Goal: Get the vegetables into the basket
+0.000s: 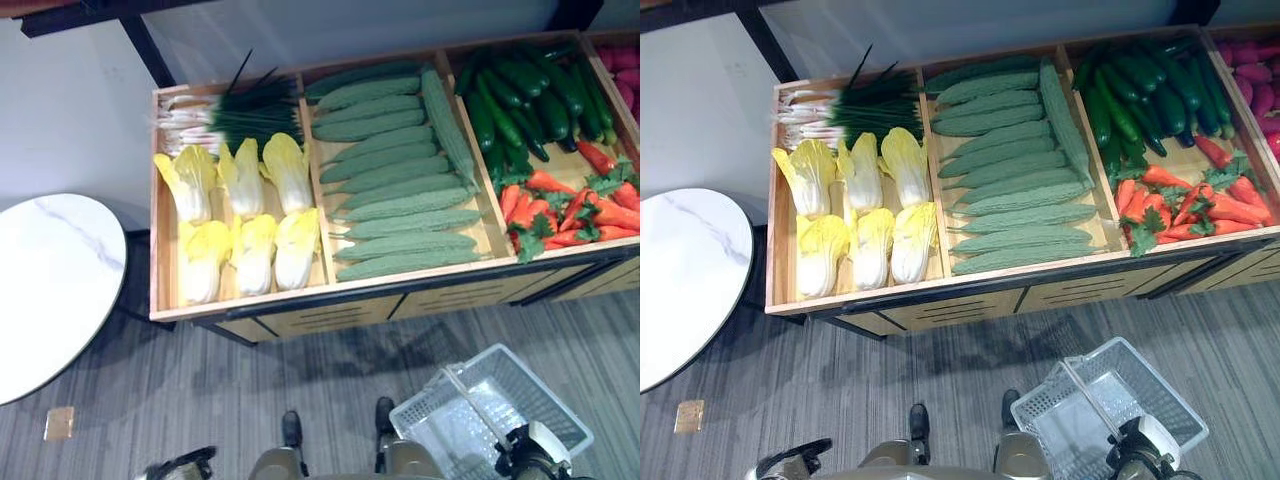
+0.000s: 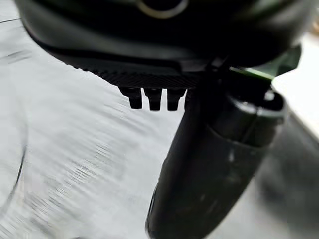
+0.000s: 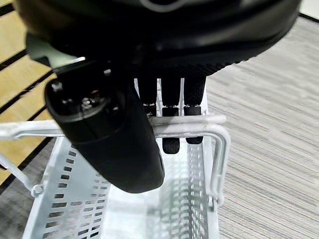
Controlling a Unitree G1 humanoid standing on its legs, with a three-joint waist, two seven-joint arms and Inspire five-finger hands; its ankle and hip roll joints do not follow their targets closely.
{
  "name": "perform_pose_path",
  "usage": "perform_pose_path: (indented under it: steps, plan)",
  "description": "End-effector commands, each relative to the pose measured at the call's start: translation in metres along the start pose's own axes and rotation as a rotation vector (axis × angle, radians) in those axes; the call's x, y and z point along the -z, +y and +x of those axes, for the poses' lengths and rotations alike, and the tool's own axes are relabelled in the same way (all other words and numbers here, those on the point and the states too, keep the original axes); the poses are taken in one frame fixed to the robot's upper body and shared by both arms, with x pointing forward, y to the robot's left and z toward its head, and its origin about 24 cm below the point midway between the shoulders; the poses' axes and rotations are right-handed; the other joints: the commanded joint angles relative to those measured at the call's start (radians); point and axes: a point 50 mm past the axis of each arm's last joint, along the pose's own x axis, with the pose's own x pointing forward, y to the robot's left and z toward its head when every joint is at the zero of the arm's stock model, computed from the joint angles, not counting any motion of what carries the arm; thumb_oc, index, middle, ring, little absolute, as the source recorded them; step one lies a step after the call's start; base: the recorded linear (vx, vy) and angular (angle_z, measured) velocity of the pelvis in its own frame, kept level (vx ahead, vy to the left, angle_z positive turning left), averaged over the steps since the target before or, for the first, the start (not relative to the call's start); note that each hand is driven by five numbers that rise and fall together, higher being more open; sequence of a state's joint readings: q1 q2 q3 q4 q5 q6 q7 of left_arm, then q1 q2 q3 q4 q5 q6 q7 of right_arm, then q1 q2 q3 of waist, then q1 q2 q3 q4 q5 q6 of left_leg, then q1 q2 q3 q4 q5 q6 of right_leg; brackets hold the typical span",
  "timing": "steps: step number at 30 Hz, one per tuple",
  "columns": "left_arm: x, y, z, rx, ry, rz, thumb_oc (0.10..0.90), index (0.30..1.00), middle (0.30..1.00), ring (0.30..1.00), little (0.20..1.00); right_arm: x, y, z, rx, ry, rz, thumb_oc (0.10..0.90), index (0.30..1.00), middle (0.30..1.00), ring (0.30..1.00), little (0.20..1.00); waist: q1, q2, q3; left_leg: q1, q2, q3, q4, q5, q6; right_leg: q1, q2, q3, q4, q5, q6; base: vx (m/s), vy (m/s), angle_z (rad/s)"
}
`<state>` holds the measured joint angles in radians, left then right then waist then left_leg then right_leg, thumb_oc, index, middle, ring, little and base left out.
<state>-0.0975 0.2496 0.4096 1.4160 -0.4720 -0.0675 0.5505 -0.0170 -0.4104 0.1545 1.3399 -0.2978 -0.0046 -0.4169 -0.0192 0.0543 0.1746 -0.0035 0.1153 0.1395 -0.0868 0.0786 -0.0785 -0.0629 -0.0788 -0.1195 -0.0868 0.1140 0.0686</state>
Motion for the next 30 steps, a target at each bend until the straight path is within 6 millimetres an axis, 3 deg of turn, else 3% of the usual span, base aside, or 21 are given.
perform_pose_path:
  steps: [1, 2, 3, 4, 5, 6, 7, 8, 11, 13, 14, 17, 19, 20, 24, 25, 26, 30]
  plan:
    - [-0.061, 0.045, 0.015, -0.238, -0.144, -0.169, 0.9, 1.0, 1.0, 1.0, 1.0, 0.016, -0.011, 0.002, 0.066, 0.053, -0.024, 0.4, 0.3, 0.3, 0.3, 0.3, -0.005, -0.086, -0.027, -0.002, 0.021, 0.046, -0.001, 0.013, -0.047, 0.031, -0.073, 0.014, 0.025, -0.041, 0.088, 0.04, 0.016, -0.03]
    - [-0.061, 0.045, 0.015, -0.238, -0.145, -0.169, 0.9, 1.0, 1.0, 1.0, 1.0, 0.016, -0.011, 0.002, 0.066, 0.053, -0.023, 0.4, 0.3, 0.3, 0.3, 0.3, -0.005, -0.086, -0.026, -0.002, 0.021, 0.046, -0.001, 0.013, -0.047, 0.032, -0.074, 0.014, 0.024, -0.041, 0.088, 0.02, 0.031, -0.03]
    - [-0.099, 0.041, 0.007, -0.236, -0.282, -0.273, 0.9, 1.0, 1.0, 1.0, 1.0, 0.016, -0.011, 0.001, 0.063, 0.037, -0.039, 0.4, 0.3, 0.3, 0.3, 0.3, -0.01, -0.083, -0.032, 0.002, 0.017, 0.051, -0.001, 0.007, -0.048, 0.036, -0.076, 0.016, 0.015, -0.034, 0.092, 0.0, 0.0, 0.0]
    - [-0.103, 0.039, 0.005, -0.229, -0.298, -0.282, 0.9, 1.0, 1.0, 1.0, 1.0, 0.015, -0.011, 0.001, 0.061, 0.033, -0.042, 0.4, 0.3, 0.3, 0.3, 0.3, -0.011, -0.082, -0.033, 0.003, 0.016, 0.051, -0.001, 0.006, -0.048, 0.036, -0.077, 0.016, 0.012, -0.033, 0.093, -0.01, 0.031, -0.01]
    - [-0.12, 0.036, -0.001, -0.221, -0.373, -0.331, 0.9, 1.0, 1.0, 1.0, 1.0, 0.015, -0.01, 0.001, 0.063, 0.026, -0.048, 0.4, 0.3, 0.3, 0.3, 0.3, -0.012, -0.081, -0.033, 0.003, 0.014, 0.051, -0.001, 0.004, -0.048, 0.035, -0.078, 0.015, 0.01, -0.029, 0.095, 0.0, 0.0, 0.0]
    - [-0.12, 0.036, -0.001, -0.222, -0.373, -0.33, 0.9, 1.0, 1.0, 1.0, 1.0, 0.015, -0.01, 0.001, 0.063, 0.027, -0.048, 0.4, 0.3, 0.3, 0.3, 0.3, -0.012, -0.081, -0.034, 0.003, 0.014, 0.051, -0.001, 0.004, -0.048, 0.036, -0.078, 0.015, 0.01, -0.03, 0.095, 0.0, 0.0, 0.0]
    - [-0.14, 0.034, -0.009, -0.205, -0.467, -0.353, 0.9, 1.0, 1.0, 1.0, 1.0, 0.016, -0.01, 0.001, 0.062, 0.026, -0.052, 0.4, 0.3, 0.3, 0.3, 0.3, -0.012, -0.079, -0.034, 0.003, 0.013, 0.05, -0.001, 0.004, -0.049, 0.034, -0.079, 0.014, 0.009, -0.027, 0.096, 0.0, 0.0, 0.0]
    - [-0.139, 0.034, -0.01, -0.207, -0.468, -0.351, 0.9, 1.0, 1.0, 1.0, 1.0, 0.016, -0.01, 0.001, 0.062, 0.026, -0.052, 0.4, 0.3, 0.3, 0.3, 0.3, -0.012, -0.079, -0.034, 0.003, 0.013, 0.05, -0.001, 0.004, -0.049, 0.035, -0.08, 0.014, 0.009, -0.027, 0.097, 0.0, 0.0, 0.0]
    - [-0.209, 0.04, -0.057, -0.226, -0.835, -0.476, 0.9, 1.0, 1.0, 1.0, 1.0, 0.019, -0.005, -0.001, 0.052, 0.027, -0.043, 0.4, 0.3, 0.3, 0.3, 0.3, -0.003, -0.081, -0.04, 0.001, 0.01, 0.04, -0.001, 0.004, -0.05, 0.038, -0.083, 0.004, 0.008, -0.024, 0.101, 0.0, 0.0, 0.0]
    - [-0.216, 0.041, -0.064, -0.244, -0.881, -0.48, 0.9, 1.0, 1.0, 1.0, 1.0, 0.019, -0.004, -0.002, 0.049, 0.026, -0.043, 0.4, 0.3, 0.3, 0.3, 0.3, -0.003, -0.083, -0.041, 0.002, 0.011, 0.038, -0.001, 0.003, -0.05, 0.04, -0.084, 0.002, 0.006, -0.025, 0.101, 0.01, -0.014, 0.05]
    - [-0.238, 0.046, -0.09, -0.27, -1.025, -0.526, 0.9, 1.0, 1.0, 1.0, 1.0, 0.02, -0.002, -0.003, 0.04, 0.027, -0.04, 0.4, 0.3, 0.3, 0.3, 0.3, -0.002, -0.088, -0.045, 0.003, 0.011, 0.035, -0.001, 0.001, -0.051, 0.042, -0.084, 0.0, 0.006, -0.025, 0.101, 0.0, 0.0, 0.0]
    - [-0.245, 0.045, -0.106, -0.302, -1.108, -0.519, 0.9, 1.0, 1.0, 1.0, 1.0, 0.019, 0.001, -0.004, 0.036, 0.02, -0.038, 0.4, 0.3, 0.3, 0.3, 0.3, -0.002, -0.095, -0.05, 0.003, 0.012, 0.033, -0.001, -0.002, -0.052, 0.043, -0.083, -0.001, 0.005, -0.025, 0.102, 0.0, 0.0, 0.0]
    - [-0.255, 0.037, -0.133, -0.269, -1.278, -0.443, 0.9, 1.0, 1.0, 1.0, 1.0, 0.017, 0.0, -0.003, 0.038, 0.007, -0.036, 0.4, 0.3, 0.3, 0.3, 0.3, -0.002, -0.1, -0.051, 0.004, 0.013, 0.032, -0.001, -0.004, -0.051, 0.044, -0.082, 0.0, 0.004, -0.025, 0.101, 0.0, 0.0, 0.0]
    - [-0.254, 0.037, -0.133, -0.269, -1.278, -0.441, 0.9, 1.0, 1.0, 1.0, 1.0, 0.017, 0.0, -0.003, 0.038, 0.008, -0.036, 0.4, 0.3, 0.3, 0.3, 0.3, -0.001, -0.099, -0.051, 0.004, 0.013, 0.032, -0.001, -0.004, -0.051, 0.045, -0.082, 0.0, 0.004, -0.025, 0.101, 0.0, 0.0, 0.0]
    - [-0.244, 0.009, -0.152, -0.104, -1.357, -0.35, 0.9, 1.0, 1.0, 1.0, 1.0, 0.01, -0.004, -0.001, 0.044, -0.013, -0.036, 0.4, 0.3, 0.3, 0.3, 0.3, -0.007, -0.1, -0.047, 0.004, 0.014, 0.032, -0.001, -0.005, -0.049, 0.046, -0.081, 0.001, 0.003, -0.024, 0.1, 0.0, 0.0, 0.0]
    - [-0.239, -0.007, -0.159, -0.023, -1.373, -0.304, 0.9, 1.0, 1.0, 1.0, 1.0, 0.004, -0.006, 0.001, 0.048, -0.03, -0.04, 0.4, 0.3, 0.3, 0.3, 0.3, -0.012, -0.1, -0.044, 0.003, 0.014, 0.031, -0.001, -0.004, -0.049, 0.045, -0.079, 0.002, 0.003, -0.023, 0.099, 0.0, 0.0, 0.0]
    - [-0.239, -0.007, -0.159, -0.022, -1.373, -0.304, 0.9, 1.0, 1.0, 1.0, 1.0, 0.004, -0.006, 0.001, 0.049, -0.029, -0.039, 0.4, 0.3, 0.3, 0.3, 0.3, -0.011, -0.099, -0.044, 0.003, 0.014, 0.031, -0.001, -0.004, -0.049, 0.045, -0.079, 0.002, 0.003, -0.023, 0.099, 0.0, 0.0, 0.0]
    - [-0.214, -0.043, -0.17, 0.177, -1.397, -0.148, 0.9, 1.0, 1.0, 1.0, 1.0, -0.011, -0.011, 0.004, 0.06, -0.08, -0.06, 0.4, 0.3, 0.3, 0.3, 0.3, -0.018, -0.102, -0.04, 0.002, 0.018, 0.034, -0.001, -0.006, -0.048, 0.043, -0.077, 0.004, 0.0, -0.02, 0.098, 0.0, 0.0, 0.0]
